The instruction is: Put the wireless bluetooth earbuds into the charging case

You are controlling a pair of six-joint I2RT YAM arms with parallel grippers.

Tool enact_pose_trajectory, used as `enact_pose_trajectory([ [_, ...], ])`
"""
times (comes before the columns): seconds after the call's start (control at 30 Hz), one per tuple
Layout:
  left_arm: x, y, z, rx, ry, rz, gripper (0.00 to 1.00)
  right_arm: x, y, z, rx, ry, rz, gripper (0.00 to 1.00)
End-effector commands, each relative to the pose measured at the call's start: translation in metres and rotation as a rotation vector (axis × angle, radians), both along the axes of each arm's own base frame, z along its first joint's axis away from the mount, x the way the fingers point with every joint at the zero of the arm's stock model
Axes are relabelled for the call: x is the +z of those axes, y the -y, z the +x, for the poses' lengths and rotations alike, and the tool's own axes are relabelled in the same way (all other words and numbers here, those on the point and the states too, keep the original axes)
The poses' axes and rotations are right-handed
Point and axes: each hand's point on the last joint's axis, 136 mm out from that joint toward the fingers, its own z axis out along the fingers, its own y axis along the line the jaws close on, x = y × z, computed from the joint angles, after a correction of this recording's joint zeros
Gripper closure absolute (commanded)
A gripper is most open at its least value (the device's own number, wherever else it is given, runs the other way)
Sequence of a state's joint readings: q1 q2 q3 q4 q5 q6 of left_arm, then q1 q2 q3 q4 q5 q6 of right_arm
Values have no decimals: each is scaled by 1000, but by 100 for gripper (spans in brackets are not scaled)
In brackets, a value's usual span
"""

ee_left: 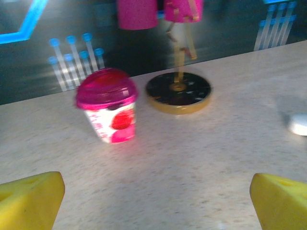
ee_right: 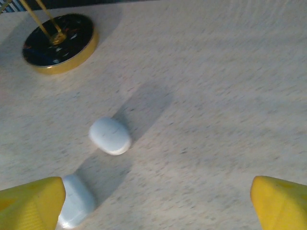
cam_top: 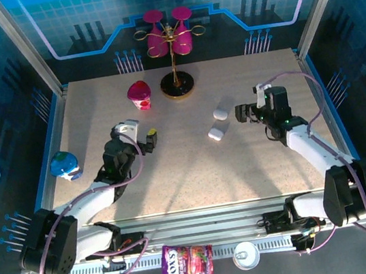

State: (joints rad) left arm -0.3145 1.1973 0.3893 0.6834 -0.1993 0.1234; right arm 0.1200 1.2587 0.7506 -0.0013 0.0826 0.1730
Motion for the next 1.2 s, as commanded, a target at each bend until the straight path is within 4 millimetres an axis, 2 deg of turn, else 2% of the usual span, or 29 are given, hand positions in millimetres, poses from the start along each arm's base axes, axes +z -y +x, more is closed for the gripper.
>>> enact_pose_trajectory([
  [0.0,-16,-32,-1,116,-31,27,1,1,30,11,-64,130,-165,0],
  [0.17,-39,-59,5,176,-45,-6,1,-27,30,14,-60,220,-167,0],
  [0.33,-54,-67,17,133,-49,-46,1,-43,33,11,-46,284,-133,0],
  [0.47,-67,-76,25,126,-79,-109,1,-55,23,7,26,350,-103,0],
  [0.63,-77,-77,31,111,-130,-129,1,-58,27,9,12,327,-96,0],
  [0.77,-77,-90,36,172,-145,-157,1,-61,28,14,11,289,-87,0],
  [1.17,-76,-89,36,168,-142,-154,1,-60,28,15,8,287,-96,0],
])
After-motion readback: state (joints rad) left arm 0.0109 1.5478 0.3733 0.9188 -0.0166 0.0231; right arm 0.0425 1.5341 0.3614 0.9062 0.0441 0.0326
